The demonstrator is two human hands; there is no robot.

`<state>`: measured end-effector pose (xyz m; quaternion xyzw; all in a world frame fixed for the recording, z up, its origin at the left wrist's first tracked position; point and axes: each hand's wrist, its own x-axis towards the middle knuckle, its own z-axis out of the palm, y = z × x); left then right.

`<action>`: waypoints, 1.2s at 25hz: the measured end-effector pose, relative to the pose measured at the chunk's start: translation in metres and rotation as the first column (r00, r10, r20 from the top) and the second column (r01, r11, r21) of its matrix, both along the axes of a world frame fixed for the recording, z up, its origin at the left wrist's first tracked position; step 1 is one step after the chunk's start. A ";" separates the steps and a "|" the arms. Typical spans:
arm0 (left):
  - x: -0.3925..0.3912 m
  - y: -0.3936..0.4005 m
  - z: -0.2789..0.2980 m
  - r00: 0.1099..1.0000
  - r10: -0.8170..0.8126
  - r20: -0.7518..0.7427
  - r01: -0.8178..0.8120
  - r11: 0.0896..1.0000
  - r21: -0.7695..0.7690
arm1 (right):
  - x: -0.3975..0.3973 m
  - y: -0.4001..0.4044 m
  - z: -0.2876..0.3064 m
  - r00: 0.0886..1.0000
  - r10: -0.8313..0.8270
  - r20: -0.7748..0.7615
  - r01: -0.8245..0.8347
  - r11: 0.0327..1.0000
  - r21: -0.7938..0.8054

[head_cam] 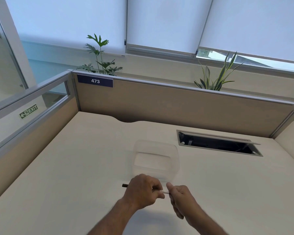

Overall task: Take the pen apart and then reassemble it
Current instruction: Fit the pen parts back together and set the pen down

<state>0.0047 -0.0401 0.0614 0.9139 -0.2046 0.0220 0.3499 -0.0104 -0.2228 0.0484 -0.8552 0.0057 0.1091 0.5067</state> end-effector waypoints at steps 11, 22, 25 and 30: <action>0.002 0.002 0.006 0.970 -0.079 -0.230 0.085 0.996 0.012 | -0.006 -0.016 -0.011 0.915 0.149 0.375 -0.129 0.988 -0.079; 0.001 0.002 0.004 0.978 -0.076 -0.196 0.062 0.995 -0.076 | -0.002 -0.002 -0.017 0.915 0.067 0.399 -0.027 0.994 -0.105; 0.001 0.001 0.005 0.995 0.012 -0.104 -0.014 1.000 -0.024 | -0.001 0.003 -0.011 0.997 -0.006 0.070 -0.002 0.994 0.105; 0.003 -0.001 0.010 0.997 -0.019 -0.078 0.026 0.995 0.098 | -0.002 -0.007 -0.004 0.991 0.048 0.126 -0.059 0.995 0.085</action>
